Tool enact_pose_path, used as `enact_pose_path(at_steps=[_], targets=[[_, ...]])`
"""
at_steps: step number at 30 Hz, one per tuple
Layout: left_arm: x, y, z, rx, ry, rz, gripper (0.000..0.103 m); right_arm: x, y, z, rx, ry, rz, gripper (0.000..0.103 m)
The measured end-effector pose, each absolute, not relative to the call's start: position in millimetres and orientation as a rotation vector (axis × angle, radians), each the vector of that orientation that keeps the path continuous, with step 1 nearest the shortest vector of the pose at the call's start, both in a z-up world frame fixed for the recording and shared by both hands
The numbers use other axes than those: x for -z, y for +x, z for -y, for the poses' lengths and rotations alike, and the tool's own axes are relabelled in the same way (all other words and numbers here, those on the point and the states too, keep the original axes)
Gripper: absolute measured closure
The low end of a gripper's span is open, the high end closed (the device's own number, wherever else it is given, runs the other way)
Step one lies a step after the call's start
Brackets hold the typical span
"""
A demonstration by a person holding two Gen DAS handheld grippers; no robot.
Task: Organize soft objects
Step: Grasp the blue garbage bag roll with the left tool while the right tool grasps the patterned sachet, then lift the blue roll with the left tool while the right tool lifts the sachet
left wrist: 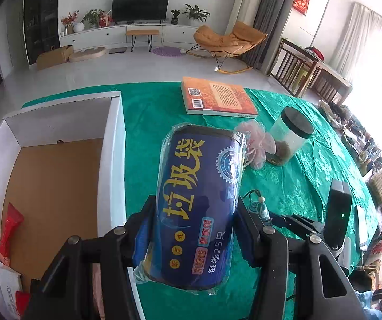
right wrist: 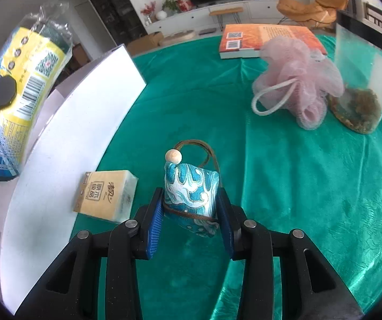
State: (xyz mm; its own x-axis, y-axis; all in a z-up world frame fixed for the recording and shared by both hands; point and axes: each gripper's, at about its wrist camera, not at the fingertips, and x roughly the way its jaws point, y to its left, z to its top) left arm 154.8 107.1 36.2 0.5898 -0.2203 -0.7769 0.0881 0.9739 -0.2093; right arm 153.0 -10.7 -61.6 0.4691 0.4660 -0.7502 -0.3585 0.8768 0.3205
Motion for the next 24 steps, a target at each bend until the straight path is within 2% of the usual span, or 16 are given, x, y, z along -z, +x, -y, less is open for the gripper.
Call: enact_pose_path(at_steps=[6,9,18,20,22,24], targets=[[-2,122,-48,0.281,-0.202,-0.981,0.049,47,114,123,-0.295,0.199,-0.876,0.063],[23,125,-22,0.292,-0.234,-1.024,0.049,52,106,164,-0.132,0.148,-0.841,0.063],[65,155,33,0.230,-0.024,-0.989,0.047,64,108,197,-0.021,0.136,-0.850,0.063],[68,155,38,0.225,-0.004,-0.959,0.043,65,107,199,-0.023,0.147,-0.853,0.063],[71,156,42,0.230,0.011,-0.949,0.023,65,105,199,-0.022,0.148,-0.849,0.061],[75,156,44,0.218,0.027,-0.948,0.017,65,105,196,-0.020,0.140,-0.854,0.056]])
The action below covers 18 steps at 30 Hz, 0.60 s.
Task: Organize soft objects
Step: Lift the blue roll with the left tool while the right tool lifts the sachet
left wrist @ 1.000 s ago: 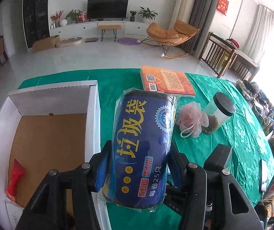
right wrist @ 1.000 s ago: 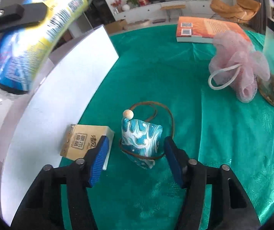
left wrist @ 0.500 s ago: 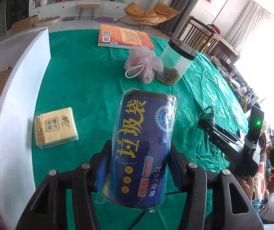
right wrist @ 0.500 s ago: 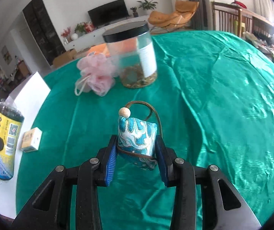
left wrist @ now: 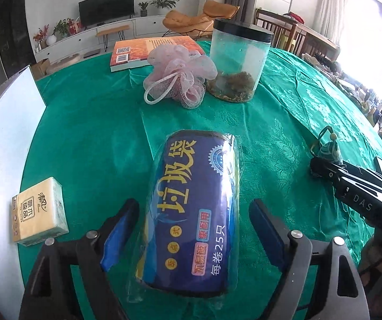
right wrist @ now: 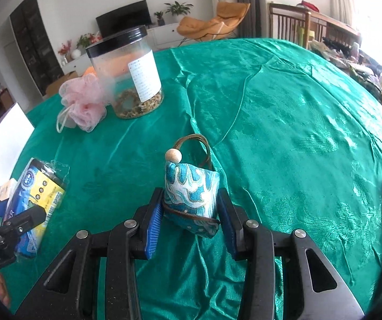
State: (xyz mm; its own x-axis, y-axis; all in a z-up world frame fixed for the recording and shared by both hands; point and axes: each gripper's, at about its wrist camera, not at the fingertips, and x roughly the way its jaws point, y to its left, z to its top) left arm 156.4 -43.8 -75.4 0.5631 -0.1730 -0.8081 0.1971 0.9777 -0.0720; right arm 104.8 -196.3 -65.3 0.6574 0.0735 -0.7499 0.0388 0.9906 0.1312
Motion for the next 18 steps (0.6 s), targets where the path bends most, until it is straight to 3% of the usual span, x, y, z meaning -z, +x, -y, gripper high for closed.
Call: enact_pose_path(at_steps=[3,10,18], targets=[[85,161,43,0.206,0.038,-0.972,0.017,66,106,196,-0.012,0.136,-0.862,0.033],[97,159,42,0.178,0.077,-0.955,0.005,69,108,198,0.005,0.137,-0.873,0.028],[99,160,41,0.160,0.068,-0.954,0.000,71,109,192,0.016,0.091,-0.875,0.026]])
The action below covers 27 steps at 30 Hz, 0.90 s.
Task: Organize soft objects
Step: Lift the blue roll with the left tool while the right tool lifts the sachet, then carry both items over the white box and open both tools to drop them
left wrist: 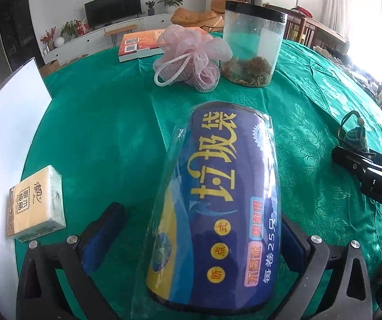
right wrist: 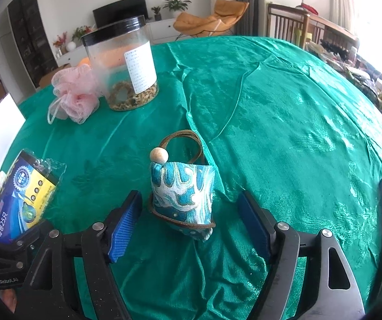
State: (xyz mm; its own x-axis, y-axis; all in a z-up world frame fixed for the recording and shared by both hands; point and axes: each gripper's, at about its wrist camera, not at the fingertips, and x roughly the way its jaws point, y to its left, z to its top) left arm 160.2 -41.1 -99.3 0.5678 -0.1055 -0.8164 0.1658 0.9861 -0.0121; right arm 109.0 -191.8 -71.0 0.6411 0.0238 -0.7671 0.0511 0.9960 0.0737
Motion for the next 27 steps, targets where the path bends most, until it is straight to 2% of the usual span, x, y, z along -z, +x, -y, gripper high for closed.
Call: enact_pose_path(at_steps=[5,6,7,8,9,17,22,27], targets=[[99,163,41,0.171,0.075,-0.980,0.000,70,111,192,0.018,0.092,-0.872,0.026],[98,163,40,0.173,0.076,-0.983,0.006,70,112,194,0.012,0.107,-0.868,0.029],[94,161,39,0.178,0.069,-0.970,0.024,69,113,196,0.006,0.125,-0.863,0.050],[90,159,38,0.203,0.055,-0.964,0.035,68,113,197,-0.003,0.140,-0.860,0.064],[86,159,39,0.205,0.052,-0.967,0.047,67,113,201,-0.019,0.172,-0.859,0.063],[36,124,25,0.288,-0.063,-0.910,0.047,51,89,230,-0.098,0.440,-0.743,0.063],[-13,90,-23,0.290,-0.151,-0.839,0.047,27,70,197,-0.154,0.371,-0.738,0.063],[-58,59,-105,0.192,-0.207,-0.770,0.047,-16,45,130,-0.300,0.259,-0.717,0.063]])
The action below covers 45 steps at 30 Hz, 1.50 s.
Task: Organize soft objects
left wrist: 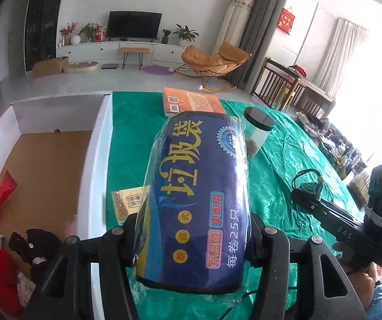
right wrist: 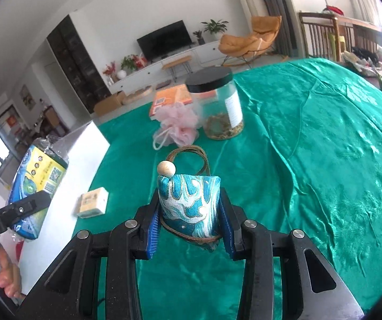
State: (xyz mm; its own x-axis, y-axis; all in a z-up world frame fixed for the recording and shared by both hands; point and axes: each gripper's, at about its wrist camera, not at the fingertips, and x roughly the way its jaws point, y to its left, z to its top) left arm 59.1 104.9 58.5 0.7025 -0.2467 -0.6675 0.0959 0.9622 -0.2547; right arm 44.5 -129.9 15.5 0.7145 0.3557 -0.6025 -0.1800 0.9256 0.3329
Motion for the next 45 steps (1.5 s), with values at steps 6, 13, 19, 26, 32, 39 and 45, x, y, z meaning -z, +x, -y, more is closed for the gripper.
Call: enact_pose_path(at_steps=[6,13,19,26,32,39,45], targets=[[-99,12,-218,-0.059,-0.194,-0.683,0.047,-102,18,15,-0.596,0.163,-0.641,0.063],[-63,-34,-318,-0.376,-0.216,-0.725,0.014,-136,-14,-130,-0.926,0.061,-0.661,0.061],[-39,-44,-324,-0.451,-0.216,-0.701,0.007,-79,-19,-171,-0.957,-0.013,-0.779,0.024],[-62,-14,-245,-0.229,-0.227,-0.614,0.007,-25,16,-61,-0.553,-0.110,-0.737,0.023],[-60,20,-118,0.087,-0.160,-0.647,0.001,49,52,50,-0.130,-0.181,-0.811,0.022],[10,71,4,0.250,0.030,-0.843,0.001,68,65,123,0.049,-0.027,-0.897,0.022],[52,89,14,0.248,0.024,-0.907,0.001,71,67,133,0.079,0.022,-0.909,0.022]])
